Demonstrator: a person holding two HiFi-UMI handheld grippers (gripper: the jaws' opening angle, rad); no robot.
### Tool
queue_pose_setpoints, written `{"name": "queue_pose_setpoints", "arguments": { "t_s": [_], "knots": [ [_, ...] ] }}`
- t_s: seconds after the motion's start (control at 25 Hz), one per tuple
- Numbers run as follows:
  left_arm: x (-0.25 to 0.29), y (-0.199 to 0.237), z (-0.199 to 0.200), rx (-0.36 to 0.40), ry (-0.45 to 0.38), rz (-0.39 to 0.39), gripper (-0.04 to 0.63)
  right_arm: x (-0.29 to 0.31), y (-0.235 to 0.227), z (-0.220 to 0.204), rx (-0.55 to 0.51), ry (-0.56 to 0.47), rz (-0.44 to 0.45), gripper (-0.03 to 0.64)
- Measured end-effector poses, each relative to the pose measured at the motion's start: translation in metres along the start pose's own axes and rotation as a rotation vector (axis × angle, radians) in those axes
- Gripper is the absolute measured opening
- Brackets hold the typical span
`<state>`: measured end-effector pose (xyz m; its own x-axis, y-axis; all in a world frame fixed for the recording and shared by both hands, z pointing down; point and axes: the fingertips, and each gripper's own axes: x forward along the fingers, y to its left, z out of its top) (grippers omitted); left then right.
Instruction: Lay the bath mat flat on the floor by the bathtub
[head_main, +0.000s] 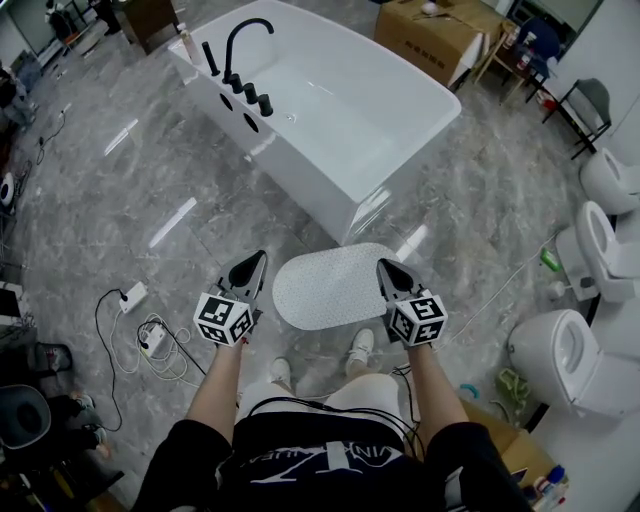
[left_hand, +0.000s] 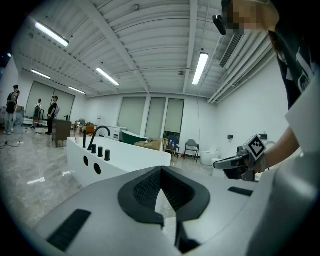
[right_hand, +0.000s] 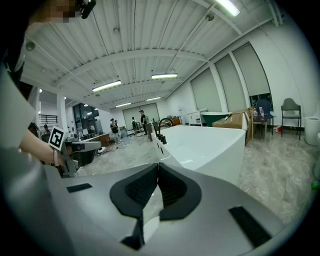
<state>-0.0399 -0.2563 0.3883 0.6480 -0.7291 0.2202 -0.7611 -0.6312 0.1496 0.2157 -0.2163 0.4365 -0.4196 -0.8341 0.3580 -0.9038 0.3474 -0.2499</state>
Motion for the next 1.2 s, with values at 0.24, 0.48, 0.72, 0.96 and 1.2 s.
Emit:
{"name": "queue_pose_setpoints", "arguments": {
  "t_s": [0.24, 0.48, 0.72, 0.96, 1.2],
  "knots": [
    [-0.026, 0.0, 0.045, -0.044, -0.084, 0.031, 0.014, -0.018, 0.017, 0.038, 0.042, -0.054, 0.01, 0.026],
    [-0.048, 0.0, 0.078, -0.057, -0.138, 0.073, 0.014, -0.026, 0.043, 0.074, -0.024, -0.085, 0.03, 0.026],
    [-0.065, -0.005, 0.101, -0.001, -0.139, 0.069, 0.014, -0.038, 0.06, 0.097, -0.083, -0.105, 0.038, 0.026],
    [-0.078, -0.004, 0.12, 0.03, -0.165, 0.072, 0.014, -0.044, 0.074, 0.118, -0.112, -0.143, 0.033, 0.026],
    [-0.088, 0.0, 0.131, 0.048, -0.181, 0.077, 0.014, -0.049, 0.083, 0.134, -0.124, -0.191, 0.019, 0.026]
  ]
}}
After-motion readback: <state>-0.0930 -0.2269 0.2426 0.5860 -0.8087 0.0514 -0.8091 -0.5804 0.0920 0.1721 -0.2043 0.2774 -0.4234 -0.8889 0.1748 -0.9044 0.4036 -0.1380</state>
